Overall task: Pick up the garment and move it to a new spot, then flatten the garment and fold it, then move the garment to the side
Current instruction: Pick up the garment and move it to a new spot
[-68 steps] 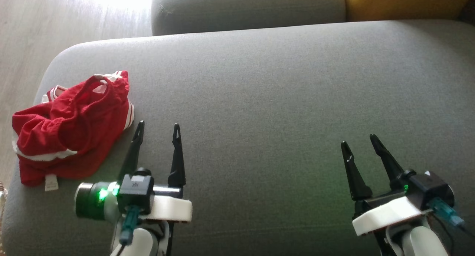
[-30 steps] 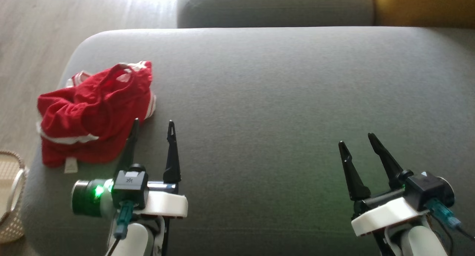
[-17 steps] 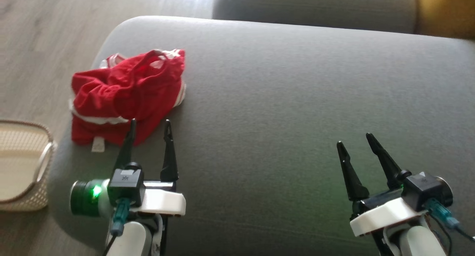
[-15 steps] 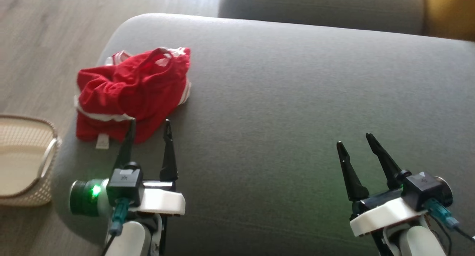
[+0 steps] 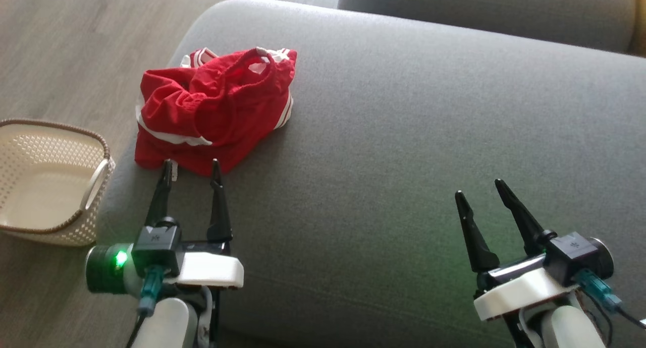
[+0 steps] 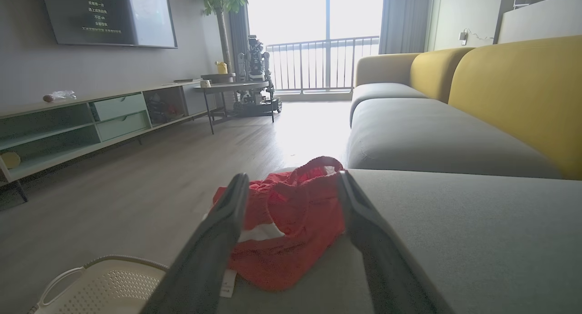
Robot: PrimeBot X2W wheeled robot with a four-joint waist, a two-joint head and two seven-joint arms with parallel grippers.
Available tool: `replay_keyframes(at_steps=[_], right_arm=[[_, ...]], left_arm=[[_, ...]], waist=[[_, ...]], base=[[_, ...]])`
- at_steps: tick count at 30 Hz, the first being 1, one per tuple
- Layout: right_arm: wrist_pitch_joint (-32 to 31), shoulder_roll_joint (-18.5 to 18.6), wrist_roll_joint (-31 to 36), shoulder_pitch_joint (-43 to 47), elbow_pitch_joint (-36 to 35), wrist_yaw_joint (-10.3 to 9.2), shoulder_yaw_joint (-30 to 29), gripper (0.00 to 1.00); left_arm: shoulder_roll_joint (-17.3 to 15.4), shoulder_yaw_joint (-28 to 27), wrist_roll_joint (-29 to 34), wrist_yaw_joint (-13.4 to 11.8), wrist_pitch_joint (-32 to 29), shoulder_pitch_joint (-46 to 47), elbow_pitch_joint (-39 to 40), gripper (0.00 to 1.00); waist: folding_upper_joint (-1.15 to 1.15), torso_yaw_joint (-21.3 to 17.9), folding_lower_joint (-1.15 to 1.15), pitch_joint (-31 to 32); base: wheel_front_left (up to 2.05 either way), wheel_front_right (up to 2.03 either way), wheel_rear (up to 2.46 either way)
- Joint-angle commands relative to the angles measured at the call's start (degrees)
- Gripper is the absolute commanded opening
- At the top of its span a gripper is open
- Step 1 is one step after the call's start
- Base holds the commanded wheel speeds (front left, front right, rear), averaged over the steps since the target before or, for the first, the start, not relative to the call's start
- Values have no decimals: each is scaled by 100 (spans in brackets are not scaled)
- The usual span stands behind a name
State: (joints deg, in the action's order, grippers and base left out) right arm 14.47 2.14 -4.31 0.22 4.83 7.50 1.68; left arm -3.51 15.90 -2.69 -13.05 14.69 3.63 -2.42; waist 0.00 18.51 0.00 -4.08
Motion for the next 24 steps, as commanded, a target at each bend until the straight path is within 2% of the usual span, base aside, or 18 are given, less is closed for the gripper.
replay_keyframes(at_steps=[1,8,14,24], right_arm=[[52,74,65,-300,-225,-1,142,100],[52,74,176,-436,-254,-1,178,100],[52,74,350,-600,-292,-1,159,100],[52,74,653,-1006,-396,-1,100,100]], left_arm=[[3,-207,-39,23,30,142,140,100],[30,-510,-137,100,30,514,-31,100],[-29,-903,-131,303,30,1297,-376,100],[-191,-1476,-356,788,30,3037,-2002,100]], waist=[[0,11,0,-48],[0,-74,0,-462],[0,-183,0,-987],[0,-389,0,-1937]], base=[[0,0,0],[0,0,0],[0,0,0],[0,0,0]])
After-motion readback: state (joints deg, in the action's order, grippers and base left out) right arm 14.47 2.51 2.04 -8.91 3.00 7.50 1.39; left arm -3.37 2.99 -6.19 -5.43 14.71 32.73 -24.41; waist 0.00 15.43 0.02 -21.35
